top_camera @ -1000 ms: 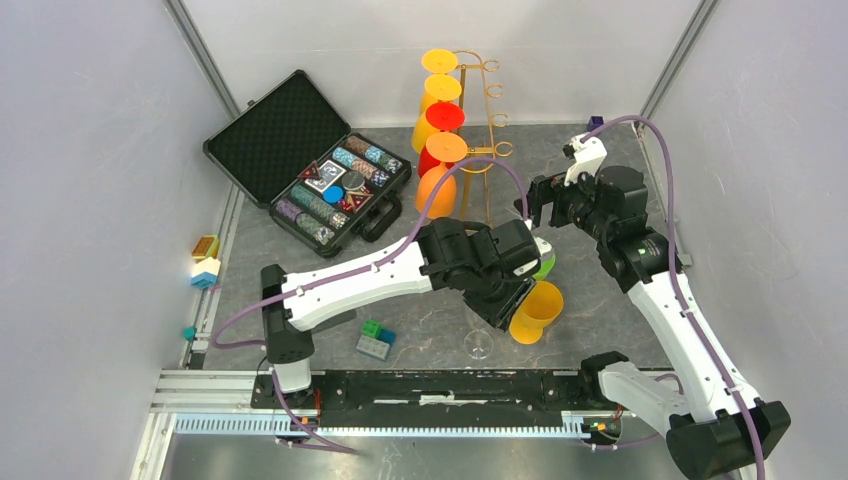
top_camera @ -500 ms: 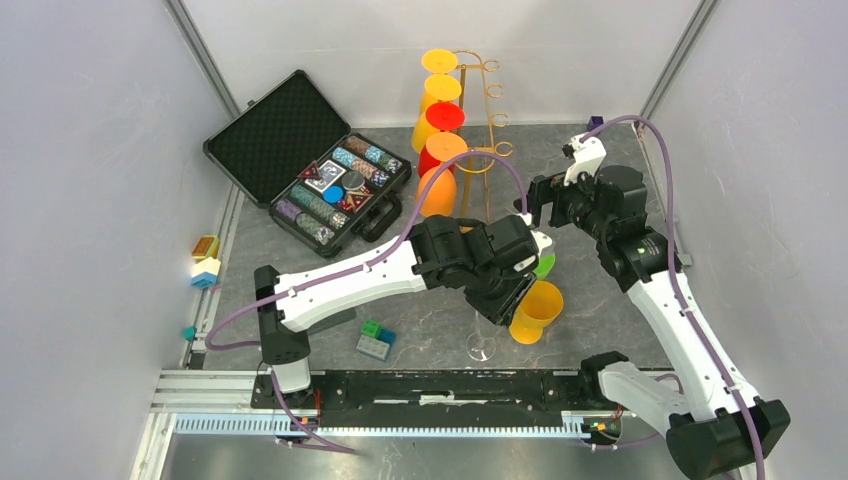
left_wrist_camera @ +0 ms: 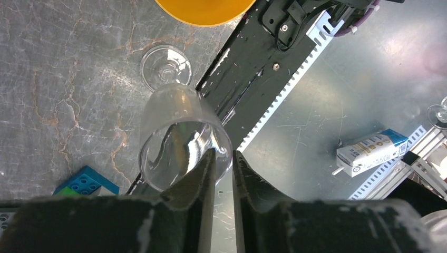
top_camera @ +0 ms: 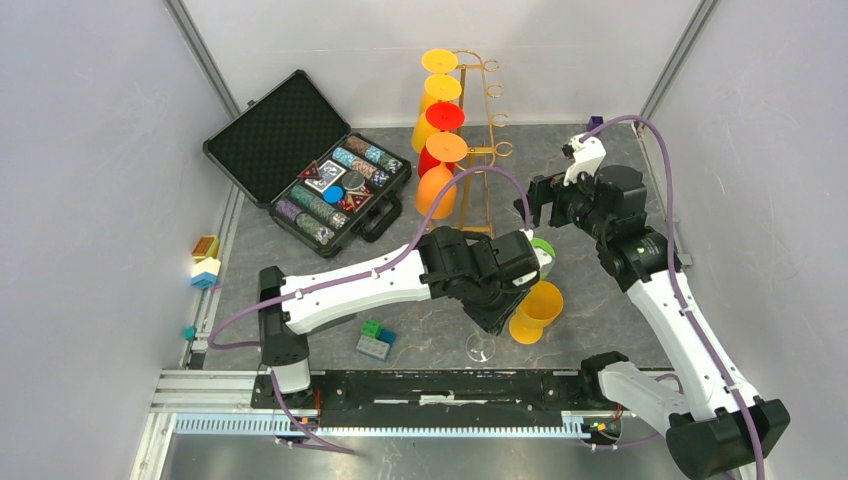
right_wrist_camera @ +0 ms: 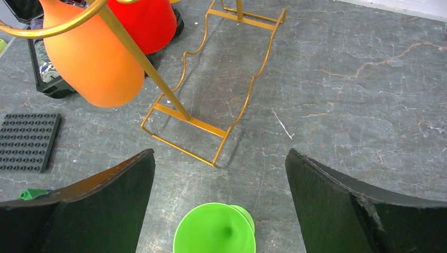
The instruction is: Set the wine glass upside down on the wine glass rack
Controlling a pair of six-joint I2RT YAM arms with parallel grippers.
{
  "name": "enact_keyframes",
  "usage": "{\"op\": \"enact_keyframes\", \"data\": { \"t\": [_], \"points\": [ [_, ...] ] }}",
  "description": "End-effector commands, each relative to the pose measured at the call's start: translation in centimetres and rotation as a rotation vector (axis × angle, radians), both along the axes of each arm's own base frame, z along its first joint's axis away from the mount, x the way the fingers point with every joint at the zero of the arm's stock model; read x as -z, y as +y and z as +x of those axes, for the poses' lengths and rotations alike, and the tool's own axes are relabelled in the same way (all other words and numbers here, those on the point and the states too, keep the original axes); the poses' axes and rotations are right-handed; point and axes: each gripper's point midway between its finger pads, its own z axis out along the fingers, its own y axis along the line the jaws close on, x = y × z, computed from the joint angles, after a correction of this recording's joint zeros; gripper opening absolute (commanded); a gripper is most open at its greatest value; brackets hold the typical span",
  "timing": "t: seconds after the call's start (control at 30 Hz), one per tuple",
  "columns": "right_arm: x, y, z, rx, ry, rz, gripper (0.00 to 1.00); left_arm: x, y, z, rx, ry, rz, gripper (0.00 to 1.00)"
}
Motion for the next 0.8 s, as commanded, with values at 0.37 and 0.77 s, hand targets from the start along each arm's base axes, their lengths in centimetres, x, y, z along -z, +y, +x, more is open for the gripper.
{"op": "enact_keyframes", "data": {
  "t": [0.37, 0.77],
  "points": [
    [-1.8, -0.1, 0.6, 0.008, -0.049, 0.015, 0.98, 0.9, 0.2, 0.2, 0.05, -0.077, 0.034, 0.34],
    [-1.9, 0.0, 0.6, 0.008, -0.05, 0.015, 0.98, 2.0, 0.7, 0.3, 0.058, -0.103, 0.085, 0.06]
  ]
}}
